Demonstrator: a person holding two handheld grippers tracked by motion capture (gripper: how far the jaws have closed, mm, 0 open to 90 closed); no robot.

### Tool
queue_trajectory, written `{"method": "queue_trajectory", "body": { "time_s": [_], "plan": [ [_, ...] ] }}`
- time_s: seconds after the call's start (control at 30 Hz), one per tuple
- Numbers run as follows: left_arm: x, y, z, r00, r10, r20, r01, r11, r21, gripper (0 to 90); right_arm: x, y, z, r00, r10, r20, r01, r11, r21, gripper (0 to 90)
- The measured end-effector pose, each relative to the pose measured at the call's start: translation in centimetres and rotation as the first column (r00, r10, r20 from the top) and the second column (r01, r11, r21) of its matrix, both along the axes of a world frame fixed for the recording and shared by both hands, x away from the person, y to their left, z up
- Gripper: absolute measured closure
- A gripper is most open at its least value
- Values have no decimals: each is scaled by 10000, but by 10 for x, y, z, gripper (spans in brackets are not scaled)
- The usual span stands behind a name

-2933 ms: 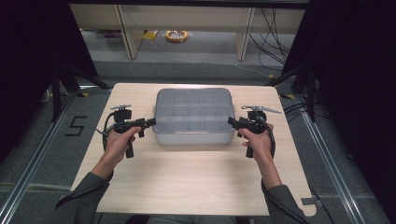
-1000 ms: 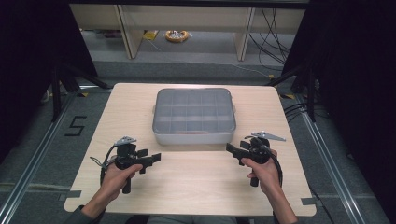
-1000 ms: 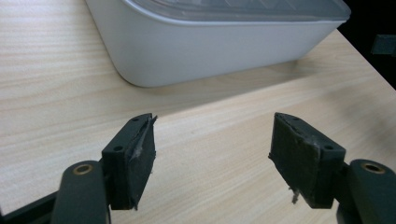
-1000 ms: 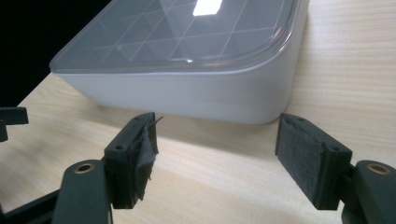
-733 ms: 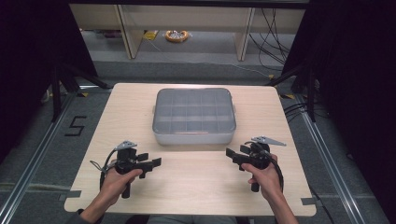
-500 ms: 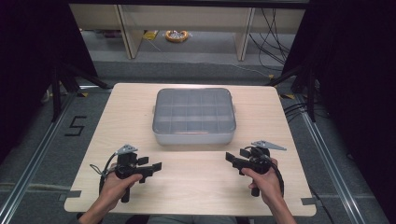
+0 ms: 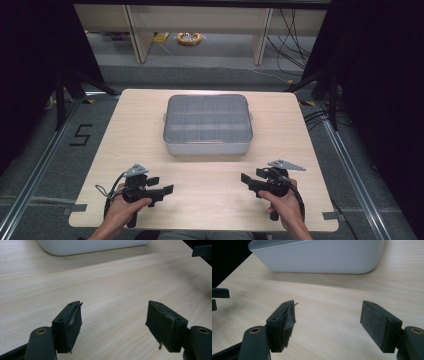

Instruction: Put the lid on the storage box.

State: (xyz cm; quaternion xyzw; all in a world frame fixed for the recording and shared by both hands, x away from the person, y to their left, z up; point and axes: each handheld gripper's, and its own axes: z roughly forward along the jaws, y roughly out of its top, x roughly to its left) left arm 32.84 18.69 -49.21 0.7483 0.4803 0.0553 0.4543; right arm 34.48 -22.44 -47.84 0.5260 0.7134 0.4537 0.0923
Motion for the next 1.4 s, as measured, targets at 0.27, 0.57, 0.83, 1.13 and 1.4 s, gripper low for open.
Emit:
{"method": "queue_trajectory", "body": {
  "time_s": [0.27,0.57,0.83,1.13,1.4],
  "plan": [
    [-9,-2,-10,9998,-162,-128,166,9992,351,279,-12,-2,-7,9995,257,-178,-255,9996,114,258],
    [-26,-10,-14,9966,-823,-40,823,9918,981,279,-31,-3,-9,9988,442,-194,-446,9988,-213,236],
    [-40,-14,-13,9951,-986,21,981,9917,825,276,-50,-3,-10,9981,601,-126,-605,9974,-389,229],
    [-52,-15,-12,9939,-1098,57,1091,9912,747,273,-65,-3,-15,9971,752,-102,-757,9956,-546,227],
    [-59,-15,-10,9905,-1374,-24,1371,9873,804,269,-79,1,-17,9949,993,-189,-999,9942,-405,218]
  ]
}}
